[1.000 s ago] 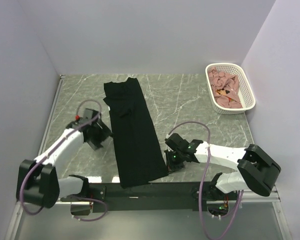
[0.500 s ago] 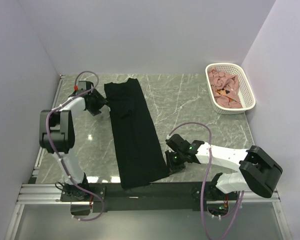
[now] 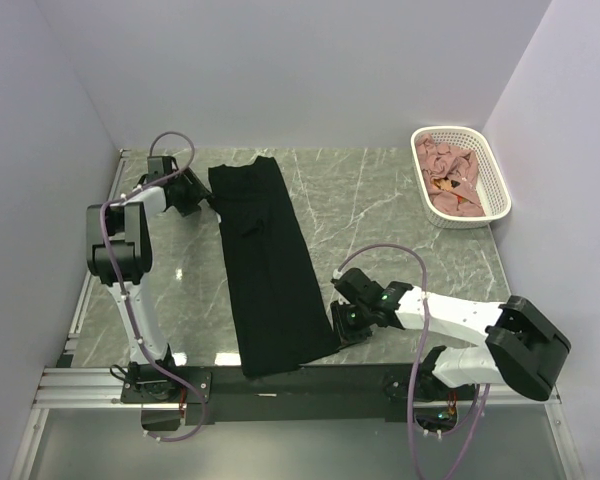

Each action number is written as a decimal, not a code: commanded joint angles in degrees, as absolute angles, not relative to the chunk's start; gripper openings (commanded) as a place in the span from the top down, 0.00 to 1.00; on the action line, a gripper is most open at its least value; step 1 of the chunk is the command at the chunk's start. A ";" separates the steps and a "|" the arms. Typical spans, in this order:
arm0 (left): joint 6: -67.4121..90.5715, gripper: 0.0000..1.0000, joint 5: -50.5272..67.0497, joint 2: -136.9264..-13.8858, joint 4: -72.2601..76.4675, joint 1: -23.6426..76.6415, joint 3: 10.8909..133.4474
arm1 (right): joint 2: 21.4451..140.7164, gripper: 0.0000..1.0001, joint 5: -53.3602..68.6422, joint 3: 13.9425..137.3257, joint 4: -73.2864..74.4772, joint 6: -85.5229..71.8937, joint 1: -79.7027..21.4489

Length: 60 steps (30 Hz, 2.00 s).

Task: Fold and stack the t-shirts
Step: Fold the tshirt

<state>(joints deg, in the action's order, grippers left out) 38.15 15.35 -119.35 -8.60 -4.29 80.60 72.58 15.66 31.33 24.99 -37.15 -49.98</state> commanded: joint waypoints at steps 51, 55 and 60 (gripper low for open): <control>32.78 0.99 25.66 -115.66 -8.17 -8.70 81.64 | 66.71 0.61 9.76 31.46 27.42 -36.74 -49.92; 34.27 0.98 26.81 -116.01 -10.28 -8.27 83.76 | 67.06 0.61 9.84 31.82 27.07 -36.56 -49.92; 34.72 0.97 25.14 -116.37 -13.35 -6.33 86.74 | 67.41 0.61 9.58 31.90 27.07 -36.65 -49.92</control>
<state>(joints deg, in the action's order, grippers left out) 33.91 26.57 -119.59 -11.49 -7.60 83.24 67.88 10.92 31.35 28.25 -36.58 -49.98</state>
